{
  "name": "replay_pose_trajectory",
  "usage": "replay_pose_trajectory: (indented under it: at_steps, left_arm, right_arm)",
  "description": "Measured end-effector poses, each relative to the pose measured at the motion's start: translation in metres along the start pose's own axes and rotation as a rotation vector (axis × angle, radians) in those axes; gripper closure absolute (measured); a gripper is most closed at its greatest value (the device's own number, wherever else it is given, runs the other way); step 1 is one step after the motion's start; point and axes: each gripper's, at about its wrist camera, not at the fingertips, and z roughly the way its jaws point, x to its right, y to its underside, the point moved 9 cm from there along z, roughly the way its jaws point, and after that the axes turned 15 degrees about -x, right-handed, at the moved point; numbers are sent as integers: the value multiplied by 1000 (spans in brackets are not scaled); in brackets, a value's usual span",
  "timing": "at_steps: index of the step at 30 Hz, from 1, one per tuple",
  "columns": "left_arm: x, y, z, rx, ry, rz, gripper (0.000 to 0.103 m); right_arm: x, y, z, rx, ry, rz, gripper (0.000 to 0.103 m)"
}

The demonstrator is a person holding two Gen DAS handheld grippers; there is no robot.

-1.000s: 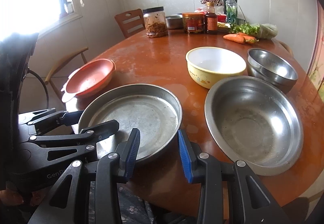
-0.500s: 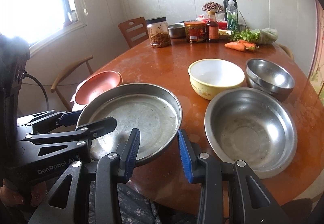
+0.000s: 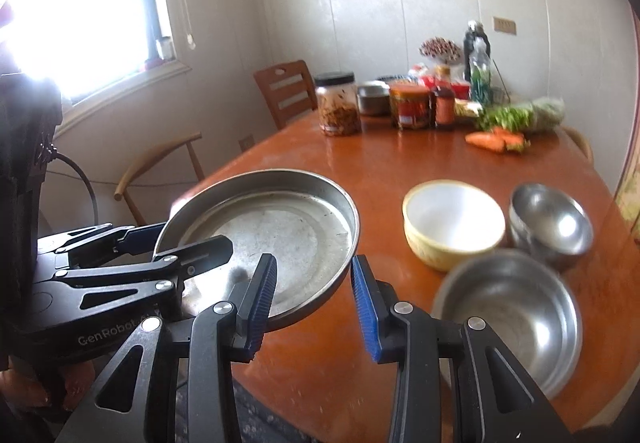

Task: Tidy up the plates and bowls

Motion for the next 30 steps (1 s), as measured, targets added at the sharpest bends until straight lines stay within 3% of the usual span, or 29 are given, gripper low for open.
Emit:
replay_pose_trajectory:
  at_steps: [8, 17, 30]
  left_arm:
    - [-33, -31, -20, 43, -64, -11, 53]
    - [-85, -41, -21, 52, -95, -93, 53]
    - [-140, -33, 34, -17, -117, -156, 53]
  right_arm:
    - [-31, -45, -5, 67, -9, -72, 63]
    - [-67, -85, 19, 68, -48, -140, 63]
    - [-94, -82, 101, -47, -101, -176, 63]
